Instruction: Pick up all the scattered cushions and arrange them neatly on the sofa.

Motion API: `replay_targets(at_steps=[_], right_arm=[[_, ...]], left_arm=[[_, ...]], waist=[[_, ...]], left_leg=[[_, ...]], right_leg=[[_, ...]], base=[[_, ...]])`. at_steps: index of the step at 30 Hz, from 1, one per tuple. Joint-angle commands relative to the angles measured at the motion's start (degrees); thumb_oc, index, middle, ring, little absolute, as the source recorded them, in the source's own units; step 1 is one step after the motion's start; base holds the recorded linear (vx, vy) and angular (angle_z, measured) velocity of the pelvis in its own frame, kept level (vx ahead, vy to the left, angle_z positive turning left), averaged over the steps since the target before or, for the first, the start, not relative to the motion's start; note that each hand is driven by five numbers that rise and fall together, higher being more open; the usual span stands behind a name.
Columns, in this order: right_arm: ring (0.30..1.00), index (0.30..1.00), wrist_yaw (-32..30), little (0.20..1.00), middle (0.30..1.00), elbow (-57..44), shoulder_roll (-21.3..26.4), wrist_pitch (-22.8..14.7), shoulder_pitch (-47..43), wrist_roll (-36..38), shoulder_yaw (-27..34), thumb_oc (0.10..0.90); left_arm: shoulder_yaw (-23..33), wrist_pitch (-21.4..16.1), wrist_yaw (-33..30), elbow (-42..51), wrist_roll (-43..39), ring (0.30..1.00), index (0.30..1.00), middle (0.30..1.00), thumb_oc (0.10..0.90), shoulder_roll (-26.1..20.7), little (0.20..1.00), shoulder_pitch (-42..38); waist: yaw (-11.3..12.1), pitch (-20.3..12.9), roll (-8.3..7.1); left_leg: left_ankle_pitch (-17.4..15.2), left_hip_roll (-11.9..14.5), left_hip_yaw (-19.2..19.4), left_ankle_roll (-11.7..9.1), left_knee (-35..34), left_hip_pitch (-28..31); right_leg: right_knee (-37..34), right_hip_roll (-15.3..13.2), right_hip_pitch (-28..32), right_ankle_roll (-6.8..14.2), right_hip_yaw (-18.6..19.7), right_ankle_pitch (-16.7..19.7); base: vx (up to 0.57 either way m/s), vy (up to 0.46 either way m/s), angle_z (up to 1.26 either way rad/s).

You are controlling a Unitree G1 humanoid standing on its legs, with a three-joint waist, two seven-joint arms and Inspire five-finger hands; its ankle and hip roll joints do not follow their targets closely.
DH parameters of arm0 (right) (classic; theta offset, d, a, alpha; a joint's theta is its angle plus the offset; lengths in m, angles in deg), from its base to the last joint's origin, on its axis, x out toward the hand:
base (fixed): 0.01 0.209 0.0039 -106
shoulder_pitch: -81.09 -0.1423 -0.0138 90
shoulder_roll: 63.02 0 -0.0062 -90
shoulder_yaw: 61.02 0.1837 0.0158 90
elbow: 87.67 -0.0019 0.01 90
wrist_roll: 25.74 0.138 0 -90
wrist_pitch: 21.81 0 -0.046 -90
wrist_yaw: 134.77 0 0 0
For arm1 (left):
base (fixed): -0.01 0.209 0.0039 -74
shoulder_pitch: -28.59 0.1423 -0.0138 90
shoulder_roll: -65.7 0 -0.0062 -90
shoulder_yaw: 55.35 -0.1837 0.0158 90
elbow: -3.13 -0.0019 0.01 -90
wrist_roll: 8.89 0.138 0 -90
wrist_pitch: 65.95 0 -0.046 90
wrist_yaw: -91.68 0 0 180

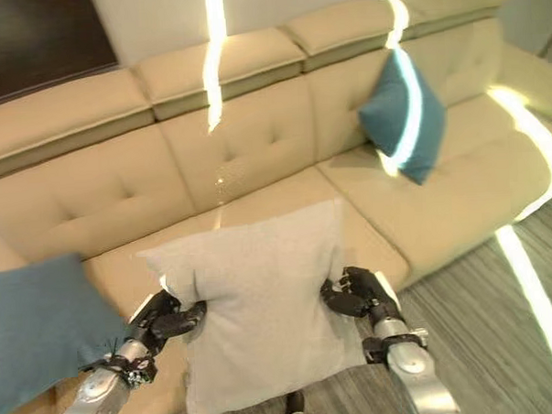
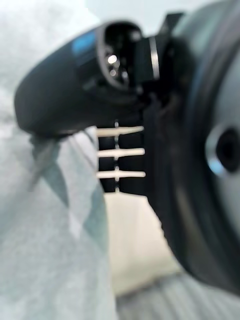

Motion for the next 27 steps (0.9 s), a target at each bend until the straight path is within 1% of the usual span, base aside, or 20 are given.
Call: replay_targets(at_steps=[1,3,4,5,7,10,11,12,13,14,15,18,19,20,22,23,24,25,26,27], right_arm=[[0.3,0.3,4.25,0.3,0.3,-10.6,-3.95,-8.61,-5.46,1.48,-6.11,0.4],[0.3,0.3,4.1,0.3,0.3,-10.31,-4.0,-8.37,-5.55,1.12,-6.15,0.4],[0.3,0.3,4.0,0.3,0.3,-10.12,-4.13,-8.33,-5.79,0.75,-6.18,0.4],[0.3,0.3,3.96,0.3,0.3,-10.04,-4.14,-8.37,-6.18,0.32,-6.27,0.4],[0.3,0.3,3.82,0.3,0.3,-9.82,-4.41,-8.36,-6.34,-0.05,-6.49,0.4],[0.3,0.3,4.15,0.3,0.3,-9.83,-4.96,-7.9,-6.37,-0.57,-6.89,0.4],[0.3,0.3,4.42,0.3,0.3,-9.84,-5.16,-7.63,-7.08,-1.06,-7.26,0.4],[0.3,0.3,4.41,0.3,0.3,-9.86,-5.17,-7.6,-7.11,-1.07,-7.28,0.4],[0.3,0.3,4.59,0.3,0.3,-9.61,-6.01,-7.34,-7.81,-1.65,-8.11,0.4],[0.3,0.3,4.67,0.3,0.3,-9.1,-6.57,-7.02,-8.4,-2.28,-8.52,0.4],[0.3,0.3,5.01,0.3,0.3,-9.02,-6.8,-6.78,-8.46,-2.22,-8.79,0.4],[0.3,0.3,5.32,0.3,0.3,-9.16,-6.5,-6.52,-8.73,-2.47,-9.18,0.4],[0.3,0.3,5.27,0.3,0.3,-9.27,-6.38,-6.39,-9.29,-2.34,-9.59,0.4],[0.3,0.3,5.24,0.3,0.3,-9.31,-6.19,-6.38,-9.66,-2.35,-9.87,0.4],[0.3,0.3,5.14,0.3,0.3,-9.52,-6.07,-6.38,-9.3,-2.1,-9.98,0.4],[0.3,0.3,4.58,0.3,0.3,-9.99,-5.48,-6.75,-8.89,-1.85,-9.9,0.4],[0.3,0.3,4.33,0.3,0.3,-10.34,-5.13,-6.82,-8.87,-1.73,-9.76,0.4],[0.3,0.3,3.7,0.3,0.3,-11.11,-4.46,-7.26,-8.77,-0.76,-9.42,0.4],[0.3,0.3,3.54,0.3,0.3,-11.17,-3.7,-7.12,-8.56,-0.59,-9.47,0.4],[0.3,0.3,3.47,0.3,0.3,-10.99,-3.44,-6.94,-8.3,-0.7,-9.35,0.4]], left_arm=[[-0.86,-7.32,3.51,10.28,-0.29,0.3,0.3,0.3,0.4,-0.08,0.3,-6.87],[-0.95,-7.18,3.19,10.69,0.26,0.3,0.3,0.3,0.4,-0.02,0.3,-7.09],[-0.99,-7.23,3.1,10.75,0.56,0.3,0.3,0.3,0.4,-0.06,0.3,-7.26],[-1.15,-7.32,3.2,10.73,0.63,0.3,0.3,0.3,0.4,-0.22,0.3,-7.42],[-1.25,-7.51,3.13,10.25,0.92,0.3,0.3,0.3,0.4,-0.32,0.3,-7.41],[-0.72,-7.33,2.84,10.45,0.87,0.3,0.3,0.3,0.4,-0.64,0.3,-6.75],[-0.32,-7.24,2.78,10.59,0.63,0.3,0.3,0.3,0.4,-1.05,0.3,-6.37],[-0.29,-7.25,2.8,10.58,0.61,0.3,0.3,0.3,0.4,-1.06,0.3,-6.39],[0.14,-7.21,2.6,10.53,0.55,0.3,0.3,0.3,0.4,-1.6,0.3,-6.33],[0.65,-7.15,2.46,10.1,0.59,0.3,0.3,0.3,0.4,-1.88,0.3,-6.17],[0.84,-6.88,2.73,10.09,0.33,0.3,0.3,0.3,0.4,-1.74,0.3,-6.0],[0.79,-6.66,3.02,10.44,0.06,0.3,0.3,0.3,0.4,-1.53,0.3,-5.91],[0.68,-6.6,2.73,10.42,0.06,0.3,0.3,0.3,0.4,-1.41,0.3,-6.41],[0.63,-6.57,2.65,10.48,0.06,0.3,0.3,0.3,0.4,-1.37,0.3,-6.7],[0.33,-6.39,2.87,10.54,0.14,0.3,0.3,0.3,0.4,-1.23,0.3,-6.78],[-0.24,-6.23,2.86,10.65,0.02,0.3,0.3,0.3,0.4,-0.83,0.3,-7.01],[-0.66,-6.22,2.69,10.59,0.07,0.3,0.3,0.3,0.4,-0.61,0.3,-7.45],[-1.6,-6.36,2.0,10.09,0.17,0.3,0.3,0.3,0.4,-0.05,0.3,-8.63],[-1.79,-6.59,1.4,9.81,0.15,0.3,0.3,0.3,0.4,0.53,0.3,-8.71],[-1.91,-6.48,1.26,9.7,0.11,0.3,0.3,0.3,0.4,0.8,0.3,-8.58]], waist=[[1.07,-4.21,0.04],[1.47,-4.35,0.31],[1.63,-4.33,0.62],[1.48,-4.51,0.86],[1.42,-5.12,1.24],[1.55,-5.76,1.41],[1.67,-5.28,1.69],[1.96,-5.28,1.67],[2.79,-4.38,1.71],[3.64,-4.13,2.31],[4.26,-4.0,2.99],[4.27,-4.37,3.63],[4.34,-4.72,3.86],[4.35,-5.16,3.8],[4.56,-6.0,3.25],[4.49,-6.19,2.7],[4.21,-5.89,2.63],[3.77,-4.95,2.54],[3.33,-4.61,3.02],[3.23,-4.3,3.12]], left_leg=[[-9.33,-9.59,0.39,7.35,0.29,-1.33],[-10.03,-13.86,-1.83,8.53,1.03,-2.09],[-9.96,-15.22,-3.15,9.1,0.18,-1.98],[-9.96,-15.73,-3.69,9.42,-0.63,-1.47],[-10.07,-15.88,-3.1,10.16,-1.71,-0.12],[-9.83,-15.31,-0.95,10.71,-3.92,1.23],[-9.65,-14.39,0.33,10.95,-4.74,1.51],[-9.67,-14.35,0.64,10.96,-4.86,1.57],[-9.85,-12.99,2.88,11.17,-4.75,1.82],[-10.29,-11.56,4.99,11.21,-4.73,2.1],[-10.58,-10.62,6.01,11.2,-5.15,2.83],[-10.73,-9.85,7.02,11.11,-5.57,3.98],[-10.66,-9.17,7.8,10.71,-5.55,4.24],[-10.71,-8.89,8.39,10.32,-5.52,4.57],[-10.46,-7.98,8.75,9.17,-4.41,4.59],[-9.86,-6.05,8.6,7.79,-1.42,3.67],[-9.43,-4.71,8.28,6.99,1.25,2.75],[-5.84,-2.31,7.53,5.51,7.56,0.04],[-4.48,-1.73,6.49,5.18,10.83,-0.9],[-3.87,-1.92,5.74,5.18,12.55,-1.77]], right_leg=[[0.63,4.12,3.44,2.32,1.5,-9.53],[0.73,4.92,2.95,2.19,3.18,-9.04],[1.07,5.48,2.36,2.13,4.27,-8.82],[0.96,6.01,2.28,2.23,5.19,-8.58],[0.64,6.54,2.43,2.35,6.86,-8.18],[1.9,6.73,1.35,2.87,8.07,-8.12],[5.47,6.36,-0.62,3.25,6.91,-8.35],[6.05,6.38,-0.98,3.26,7.24,-8.64],[10.63,5.04,-4.38,4.36,4.33,-8.95],[12.38,1.44,-5.56,5.21,-1.23,-8.98],[12.76,-1.04,-6.09,5.25,-4.65,-8.74],[11.84,-3.51,-6.16,5.68,-6.14,-7.52],[11.54,-4.63,-5.42,5.77,-7.18,-7.12],[10.34,-4.75,-4.45,5.98,-7.6,-7.06],[6.55,-3.19,-1.68,5.58,-6.96,-7.55],[4.71,-1.29,-0.19,4.67,-6.1,-8.16],[3.78,-0.33,0.78,3.88,-6.0,-8.44],[2.48,1.18,2.3,2.52,-5.99,-8.8],[1.65,2.6,3.5,1.31,-5.6,-9.33],[1.44,2.99,3.95,0.99,-5.44,-9.63]], base=[[0.01,-0.068,-0.54],[0.0,-0.015,-0.45],[-0.01,-0.001,-0.44],[0.01,0.017,-0.59],[0.05,0.058,-0.69],[0.0,0.061,-0.6],[-0.04,0.013,-0.74],[-0.1,0.012,-0.98],[-0.11,-0.059,-1.38],[-0.13,-0.114,-1.21],[-0.05,-0.14,-1.33],[0.04,-0.144,-0.75],[0.09,-0.253,-0.29],[0.1,-0.276,-0.35],[0.11,-0.345,-0.37],[0.11,-0.469,-0.24],[0.09,-0.584,-0.07],[0.08,-0.509,-0.1],[0.09,-0.457,-0.01],[0.1,-0.267,-0.08]])
